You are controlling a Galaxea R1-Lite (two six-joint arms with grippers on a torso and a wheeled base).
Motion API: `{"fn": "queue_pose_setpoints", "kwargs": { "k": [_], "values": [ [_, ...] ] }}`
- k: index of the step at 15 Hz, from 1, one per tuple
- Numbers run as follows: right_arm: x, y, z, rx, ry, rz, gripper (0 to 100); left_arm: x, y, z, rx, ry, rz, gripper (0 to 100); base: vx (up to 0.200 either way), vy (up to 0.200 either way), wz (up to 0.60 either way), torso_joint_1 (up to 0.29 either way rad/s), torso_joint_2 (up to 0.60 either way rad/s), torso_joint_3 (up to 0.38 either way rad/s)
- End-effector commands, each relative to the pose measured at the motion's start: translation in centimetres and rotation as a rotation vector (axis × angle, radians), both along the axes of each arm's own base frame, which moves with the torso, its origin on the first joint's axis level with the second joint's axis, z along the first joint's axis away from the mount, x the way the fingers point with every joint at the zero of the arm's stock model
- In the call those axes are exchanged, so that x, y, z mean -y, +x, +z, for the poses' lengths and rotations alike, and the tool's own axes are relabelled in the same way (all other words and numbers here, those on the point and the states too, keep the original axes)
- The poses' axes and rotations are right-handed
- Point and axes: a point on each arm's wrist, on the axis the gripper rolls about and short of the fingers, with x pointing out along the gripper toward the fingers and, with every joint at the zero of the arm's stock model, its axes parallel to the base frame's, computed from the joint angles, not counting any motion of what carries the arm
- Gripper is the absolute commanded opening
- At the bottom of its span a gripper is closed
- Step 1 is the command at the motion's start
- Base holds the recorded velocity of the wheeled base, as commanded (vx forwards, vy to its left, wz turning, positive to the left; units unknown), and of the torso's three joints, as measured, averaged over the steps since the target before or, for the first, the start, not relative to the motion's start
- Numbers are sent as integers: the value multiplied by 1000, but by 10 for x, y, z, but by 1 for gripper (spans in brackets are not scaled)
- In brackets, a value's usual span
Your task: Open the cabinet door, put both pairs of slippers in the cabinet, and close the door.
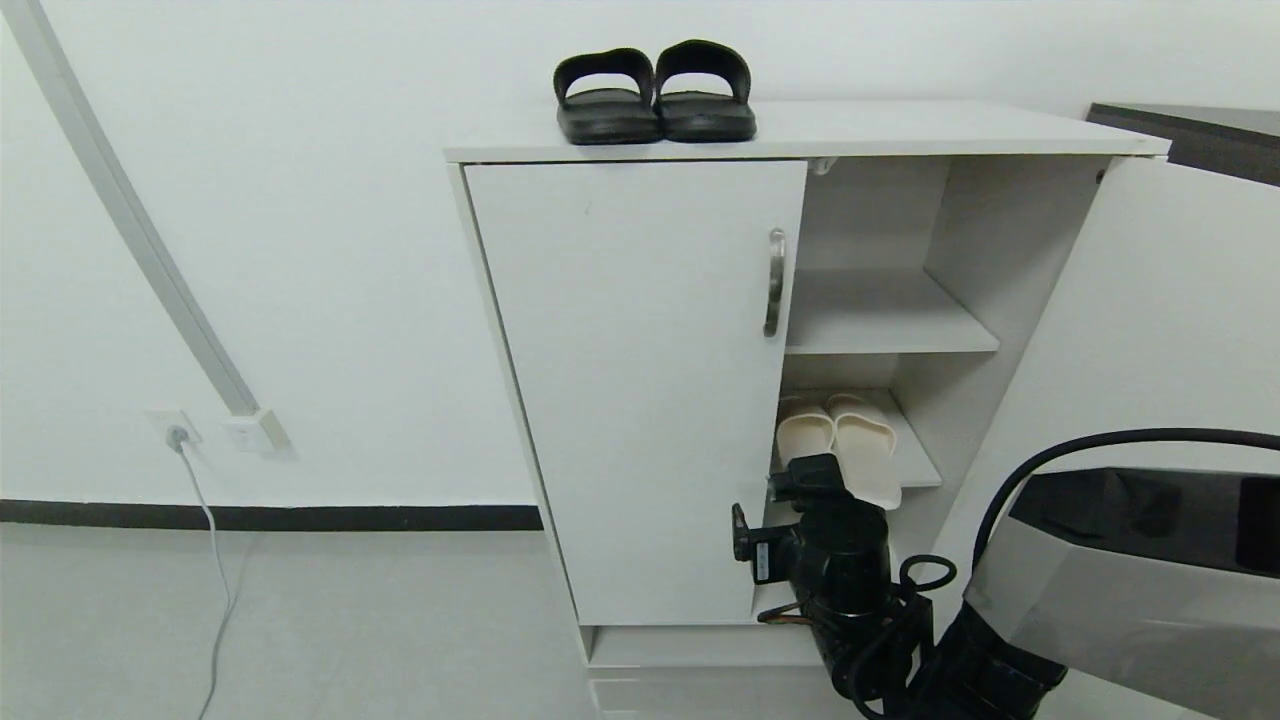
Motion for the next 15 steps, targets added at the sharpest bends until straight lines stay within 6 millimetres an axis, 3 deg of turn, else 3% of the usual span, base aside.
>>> {"fn": "queue_pose_setpoints", "kwargs": {
  "k": [1, 7, 15],
  "values": [
    [0, 0, -1, -2, -2, 0, 100, 0, 0, 0, 1, 0, 0, 0, 0, 200, 0, 2, -2, 7],
    [2, 1, 0, 11, 12, -3, 100, 0, 0, 0, 1, -3, 1, 0, 0, 200, 0, 2, 2, 4],
    [12, 1, 0, 38, 16, 47, 100, 0, 0, 0, -1, -3, 1, 0, 0, 0, 0, 0, 0, 0]
  ]
}}
